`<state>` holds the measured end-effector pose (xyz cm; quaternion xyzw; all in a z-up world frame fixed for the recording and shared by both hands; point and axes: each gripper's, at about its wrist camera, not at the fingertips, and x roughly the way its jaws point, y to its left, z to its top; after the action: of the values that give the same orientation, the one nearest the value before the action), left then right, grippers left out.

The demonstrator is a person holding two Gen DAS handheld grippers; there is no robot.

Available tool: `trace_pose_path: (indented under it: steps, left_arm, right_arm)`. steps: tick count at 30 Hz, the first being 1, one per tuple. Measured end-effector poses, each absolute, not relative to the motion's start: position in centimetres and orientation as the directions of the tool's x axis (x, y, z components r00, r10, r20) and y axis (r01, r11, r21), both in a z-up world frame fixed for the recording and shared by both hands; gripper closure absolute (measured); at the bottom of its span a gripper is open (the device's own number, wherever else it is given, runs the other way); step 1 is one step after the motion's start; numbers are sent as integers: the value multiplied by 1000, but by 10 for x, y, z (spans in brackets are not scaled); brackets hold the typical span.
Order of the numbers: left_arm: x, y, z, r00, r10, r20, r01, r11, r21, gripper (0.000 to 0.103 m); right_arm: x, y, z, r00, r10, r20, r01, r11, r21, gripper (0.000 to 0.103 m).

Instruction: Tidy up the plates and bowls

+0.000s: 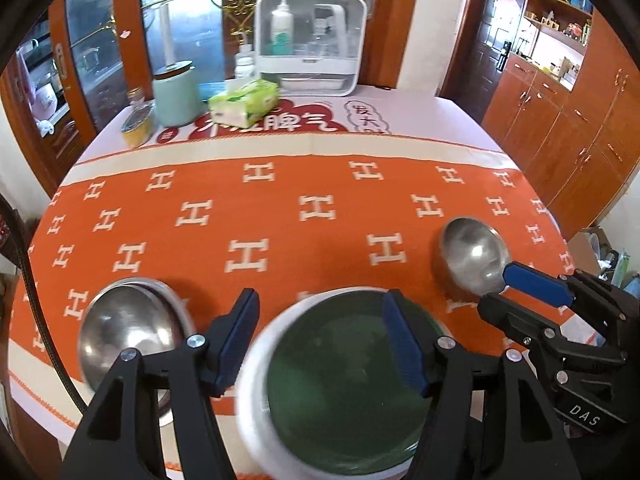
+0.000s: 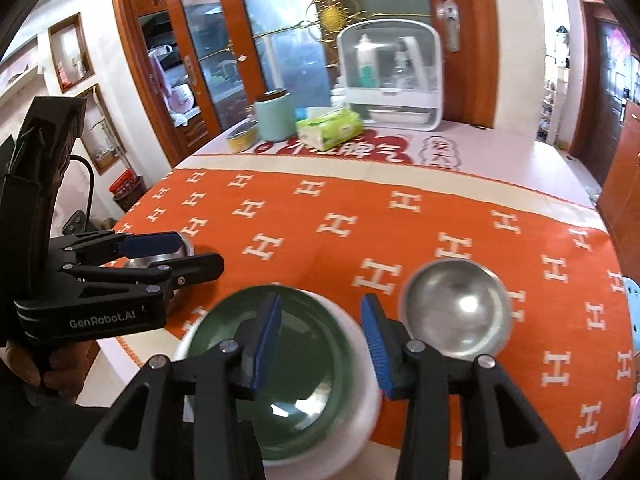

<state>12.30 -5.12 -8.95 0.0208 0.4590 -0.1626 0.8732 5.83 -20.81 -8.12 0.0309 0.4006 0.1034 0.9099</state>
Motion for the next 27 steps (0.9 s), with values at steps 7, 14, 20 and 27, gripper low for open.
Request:
trace_pose_path:
  steps: [7,14,20,27]
  left_arm:
    - [125,-97,-93,513,-311,-800,308,937,-166,36]
    - [128,-138,-103,506,-334,-795,323,928,-184,32]
    - [142,-159,-115,467,-340,-816,329,924,-197,29]
    - [159,-182,-141,360,-319,-877,351,917,-190,29]
  right_arm:
    - [44,-255,-84,672,164,-722,-128,986,105,61]
    - [43,-294,-94,681,121,-722,-94,993,78,61]
    - [54,-316,-99,674,114,-730,-93,993,69,49]
    - [73,-330,-116,634,136,-761,-74,991,115,48]
